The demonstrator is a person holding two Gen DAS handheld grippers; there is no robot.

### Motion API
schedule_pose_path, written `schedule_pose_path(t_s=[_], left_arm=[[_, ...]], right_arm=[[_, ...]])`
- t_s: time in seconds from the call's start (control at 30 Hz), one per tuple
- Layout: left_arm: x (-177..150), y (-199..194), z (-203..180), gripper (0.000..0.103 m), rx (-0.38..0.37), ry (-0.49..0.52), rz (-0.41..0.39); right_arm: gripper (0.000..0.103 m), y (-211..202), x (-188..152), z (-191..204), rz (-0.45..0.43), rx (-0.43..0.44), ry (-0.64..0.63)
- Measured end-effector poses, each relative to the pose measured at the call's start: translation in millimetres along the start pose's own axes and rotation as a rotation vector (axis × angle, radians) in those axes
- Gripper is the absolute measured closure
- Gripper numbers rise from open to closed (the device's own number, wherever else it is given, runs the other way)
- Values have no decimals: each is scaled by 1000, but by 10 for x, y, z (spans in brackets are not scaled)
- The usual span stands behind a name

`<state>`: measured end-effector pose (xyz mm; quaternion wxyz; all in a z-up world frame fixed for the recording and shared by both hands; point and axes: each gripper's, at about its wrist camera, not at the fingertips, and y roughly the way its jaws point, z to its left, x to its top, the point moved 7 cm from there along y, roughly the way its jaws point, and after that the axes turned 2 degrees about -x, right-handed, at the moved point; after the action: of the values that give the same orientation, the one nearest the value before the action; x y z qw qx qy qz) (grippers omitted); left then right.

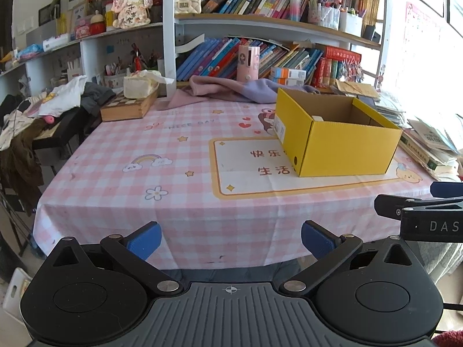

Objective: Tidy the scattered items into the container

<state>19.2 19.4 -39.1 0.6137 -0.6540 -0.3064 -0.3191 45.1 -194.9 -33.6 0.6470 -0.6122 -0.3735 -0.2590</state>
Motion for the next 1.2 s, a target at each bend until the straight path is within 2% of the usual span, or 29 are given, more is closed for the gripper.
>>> schedule_pose_path(t_s=[0.27,1.2], left_arm=[[-22,16,61,0,11,-7,20],[-30,41,92,0,0,-9,36]], right_arm=[[0,25,-59,46,38,14,2],[0,22,-62,101,42,20,-10]])
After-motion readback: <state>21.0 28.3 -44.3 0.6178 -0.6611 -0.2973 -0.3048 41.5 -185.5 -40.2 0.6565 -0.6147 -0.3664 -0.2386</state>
